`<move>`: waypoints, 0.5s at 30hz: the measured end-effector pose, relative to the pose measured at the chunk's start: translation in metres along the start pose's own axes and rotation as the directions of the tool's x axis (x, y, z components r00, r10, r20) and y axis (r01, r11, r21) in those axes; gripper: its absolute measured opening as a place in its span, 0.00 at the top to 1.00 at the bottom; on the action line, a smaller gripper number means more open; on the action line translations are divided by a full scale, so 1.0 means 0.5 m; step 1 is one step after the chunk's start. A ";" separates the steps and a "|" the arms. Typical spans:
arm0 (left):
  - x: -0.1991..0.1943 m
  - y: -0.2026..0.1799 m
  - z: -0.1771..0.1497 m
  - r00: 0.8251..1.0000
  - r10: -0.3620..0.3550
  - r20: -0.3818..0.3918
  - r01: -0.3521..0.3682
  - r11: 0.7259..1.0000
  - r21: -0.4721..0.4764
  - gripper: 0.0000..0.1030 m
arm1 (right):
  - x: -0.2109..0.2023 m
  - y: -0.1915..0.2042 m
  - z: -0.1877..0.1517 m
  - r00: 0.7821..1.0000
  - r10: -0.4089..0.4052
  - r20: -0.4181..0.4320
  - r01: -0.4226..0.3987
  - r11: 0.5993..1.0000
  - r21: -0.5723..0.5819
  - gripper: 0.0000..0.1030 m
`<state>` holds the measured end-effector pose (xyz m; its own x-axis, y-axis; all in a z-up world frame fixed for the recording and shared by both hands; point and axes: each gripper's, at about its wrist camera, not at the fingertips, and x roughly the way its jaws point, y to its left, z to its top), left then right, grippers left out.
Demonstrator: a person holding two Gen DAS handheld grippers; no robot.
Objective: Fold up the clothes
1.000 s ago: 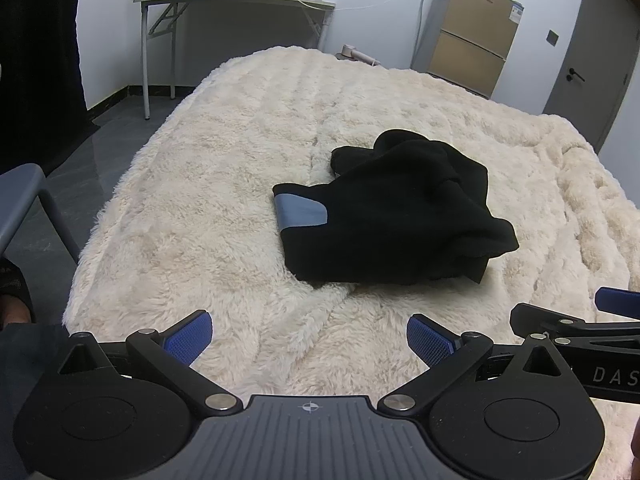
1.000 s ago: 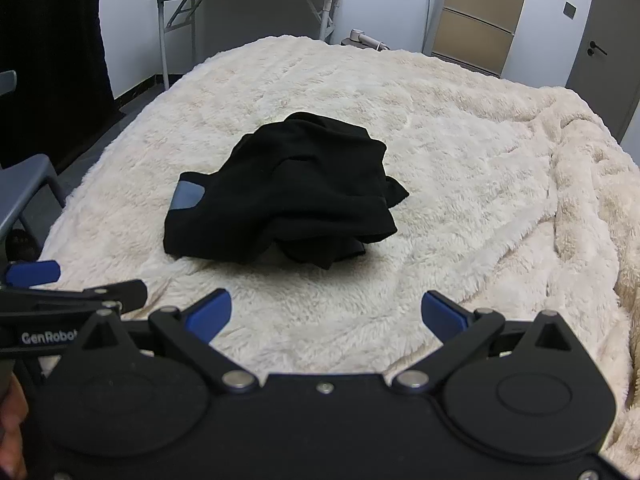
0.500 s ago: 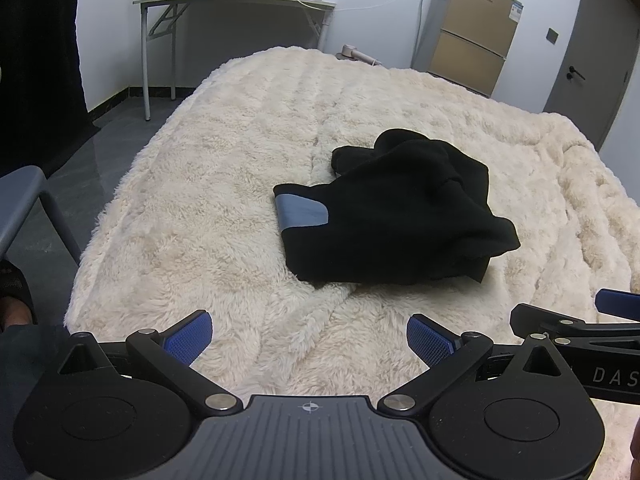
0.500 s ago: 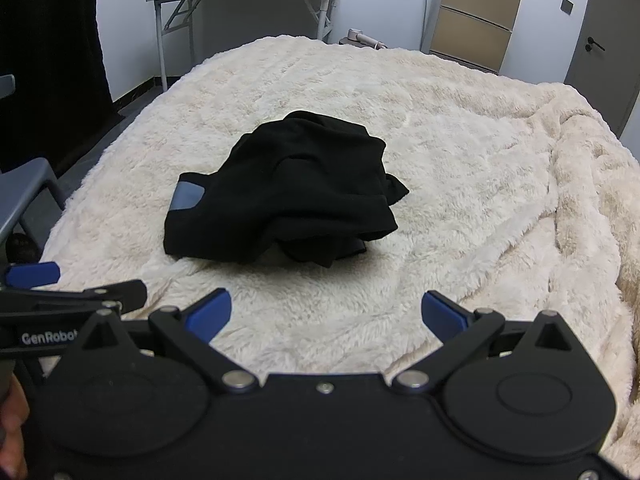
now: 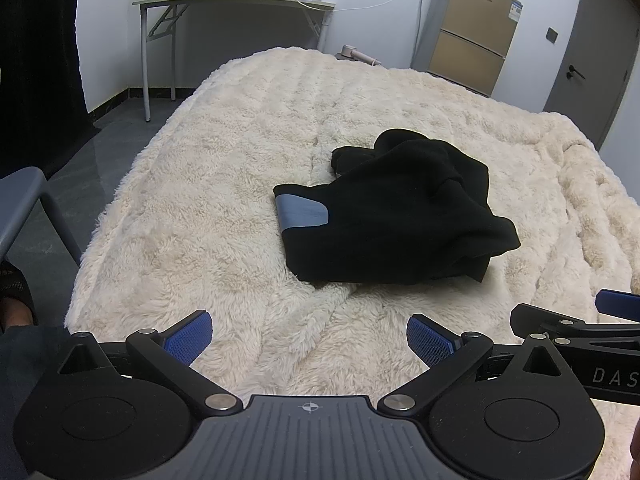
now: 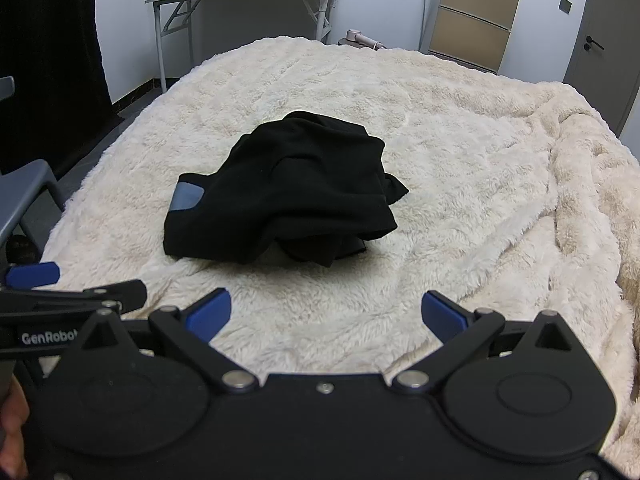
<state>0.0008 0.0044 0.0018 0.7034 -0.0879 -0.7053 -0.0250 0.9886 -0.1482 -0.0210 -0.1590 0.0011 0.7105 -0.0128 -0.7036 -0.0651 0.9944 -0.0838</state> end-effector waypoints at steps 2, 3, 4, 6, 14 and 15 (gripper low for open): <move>0.000 0.000 0.000 1.000 0.000 0.000 0.000 1.000 0.001 0.00 | -0.001 0.000 -0.002 1.000 0.000 0.000 0.000 1.000 0.001 0.00; 0.000 0.000 0.000 1.000 0.000 0.000 0.000 1.000 0.000 0.00 | -0.001 0.000 -0.003 1.000 0.000 0.000 0.000 1.000 0.002 0.00; 0.000 0.000 0.000 1.000 0.000 0.000 0.000 1.000 0.000 0.00 | 0.000 0.000 -0.001 1.000 0.000 0.000 0.000 1.000 0.002 0.00; 0.000 0.000 0.000 1.000 0.001 0.001 -0.001 1.000 0.000 0.00 | 0.009 0.003 0.012 1.000 0.005 -0.001 -0.005 1.000 0.001 0.00; 0.000 -0.001 0.001 1.000 0.004 0.002 -0.004 1.000 0.001 0.00 | 0.010 0.005 0.011 1.000 0.006 -0.002 -0.006 1.000 -0.008 0.00; 0.000 -0.001 0.001 1.000 0.005 0.002 -0.005 1.000 0.001 0.00 | 0.009 0.006 0.011 1.000 0.006 -0.002 -0.006 1.000 -0.008 0.00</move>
<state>0.0010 0.0039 0.0021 0.7048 -0.0831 -0.7045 -0.0273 0.9892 -0.1440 -0.0141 -0.1557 0.0013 0.7086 -0.0070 -0.7056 -0.0753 0.9935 -0.0855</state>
